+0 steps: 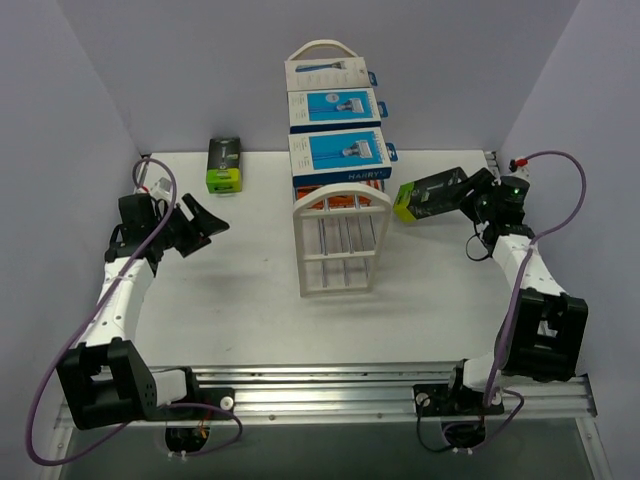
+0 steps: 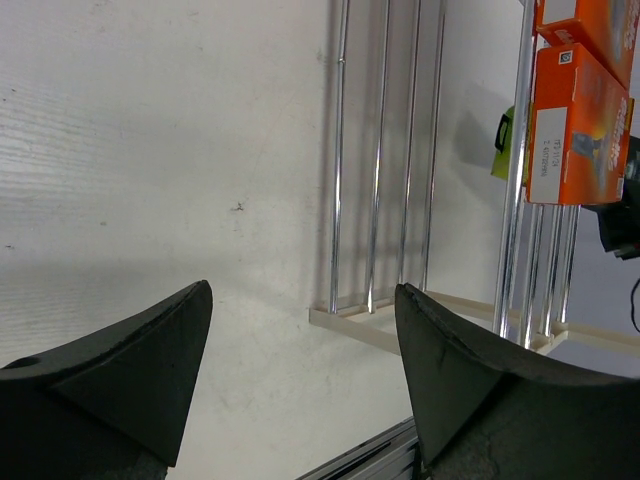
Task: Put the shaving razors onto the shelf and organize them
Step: Place the shaving razor onto shelf
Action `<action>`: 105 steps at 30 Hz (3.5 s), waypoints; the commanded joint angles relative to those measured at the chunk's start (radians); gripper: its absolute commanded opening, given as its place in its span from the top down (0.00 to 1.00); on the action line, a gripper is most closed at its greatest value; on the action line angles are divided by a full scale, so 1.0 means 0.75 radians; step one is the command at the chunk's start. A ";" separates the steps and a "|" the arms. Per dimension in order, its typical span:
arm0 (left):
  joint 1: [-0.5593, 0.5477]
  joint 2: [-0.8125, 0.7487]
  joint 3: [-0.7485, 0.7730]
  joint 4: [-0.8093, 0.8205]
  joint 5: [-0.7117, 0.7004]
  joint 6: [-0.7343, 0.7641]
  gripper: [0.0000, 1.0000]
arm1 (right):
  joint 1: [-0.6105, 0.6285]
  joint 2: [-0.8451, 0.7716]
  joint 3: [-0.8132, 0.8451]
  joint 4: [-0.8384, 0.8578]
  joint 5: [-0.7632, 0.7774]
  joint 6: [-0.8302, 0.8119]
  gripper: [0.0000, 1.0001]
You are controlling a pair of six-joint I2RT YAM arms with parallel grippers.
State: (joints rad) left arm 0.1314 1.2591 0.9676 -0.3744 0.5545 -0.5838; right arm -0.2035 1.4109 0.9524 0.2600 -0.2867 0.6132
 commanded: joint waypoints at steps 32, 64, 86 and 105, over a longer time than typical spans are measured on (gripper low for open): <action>0.009 0.086 -0.034 0.131 0.079 -0.011 0.10 | 0.102 0.837 0.053 1.688 -0.655 0.702 1.00; -0.014 0.137 -0.045 0.158 0.116 -0.023 0.08 | 0.331 1.166 0.485 1.723 -0.602 0.835 1.00; -0.014 0.170 -0.059 0.197 0.152 -0.054 0.08 | 0.437 1.258 0.679 1.609 -0.563 0.831 1.00; -0.018 0.178 -0.071 0.221 0.175 -0.070 0.06 | 0.488 1.318 0.731 1.607 -0.501 0.868 1.00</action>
State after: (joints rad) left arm 0.1223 1.3911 0.9203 -0.2665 0.6640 -0.6373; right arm 0.1516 2.4203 1.4422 1.2083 -0.6716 1.2224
